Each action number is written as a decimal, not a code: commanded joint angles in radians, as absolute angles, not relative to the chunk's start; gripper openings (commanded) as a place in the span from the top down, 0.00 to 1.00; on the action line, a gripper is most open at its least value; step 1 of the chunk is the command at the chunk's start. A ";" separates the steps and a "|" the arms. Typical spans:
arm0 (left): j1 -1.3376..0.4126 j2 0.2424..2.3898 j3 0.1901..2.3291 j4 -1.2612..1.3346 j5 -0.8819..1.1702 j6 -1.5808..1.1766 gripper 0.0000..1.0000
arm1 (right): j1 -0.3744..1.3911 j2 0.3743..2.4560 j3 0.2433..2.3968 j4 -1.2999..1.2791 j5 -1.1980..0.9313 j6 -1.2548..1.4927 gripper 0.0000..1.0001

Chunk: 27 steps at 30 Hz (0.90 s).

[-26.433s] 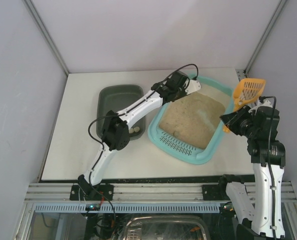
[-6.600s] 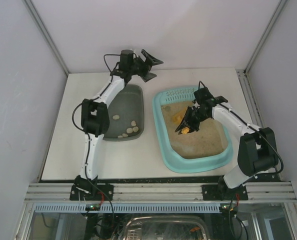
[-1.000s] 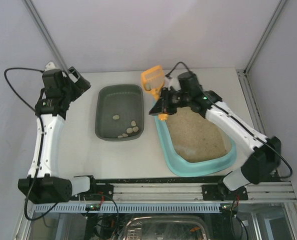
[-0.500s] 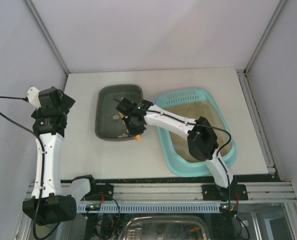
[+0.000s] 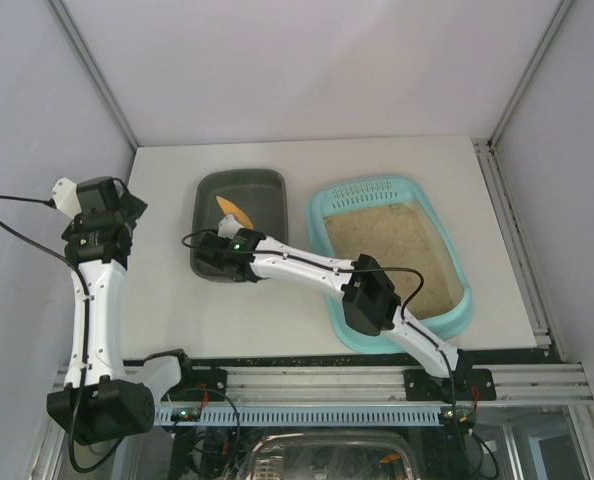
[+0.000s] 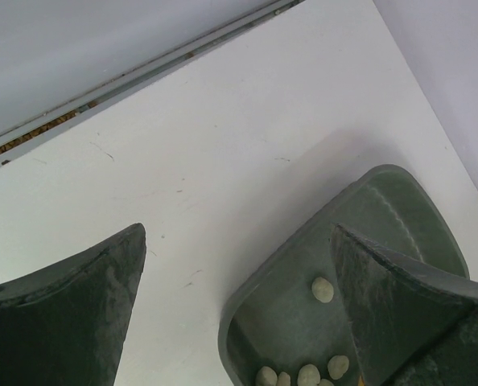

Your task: Clean the litter box

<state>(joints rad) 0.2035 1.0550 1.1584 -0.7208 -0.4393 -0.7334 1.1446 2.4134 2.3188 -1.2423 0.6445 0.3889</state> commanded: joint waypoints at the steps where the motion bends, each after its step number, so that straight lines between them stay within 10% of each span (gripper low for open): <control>1: 0.212 1.054 1.149 -0.689 -0.415 -0.734 0.01 | 1.145 2.404 2.345 -1.269 0.806 0.341 1.00; 16: 0.224 1.074 1.089 -0.539 -0.313 -0.690 0.01 | 1.117 2.294 2.271 -1.194 0.744 0.299 1.00; 27: 0.307 1.214 1.076 -0.407 0.043 -0.601 0.00 | 0.844 1.555 1.740 -0.776 -0.098 0.478 1.00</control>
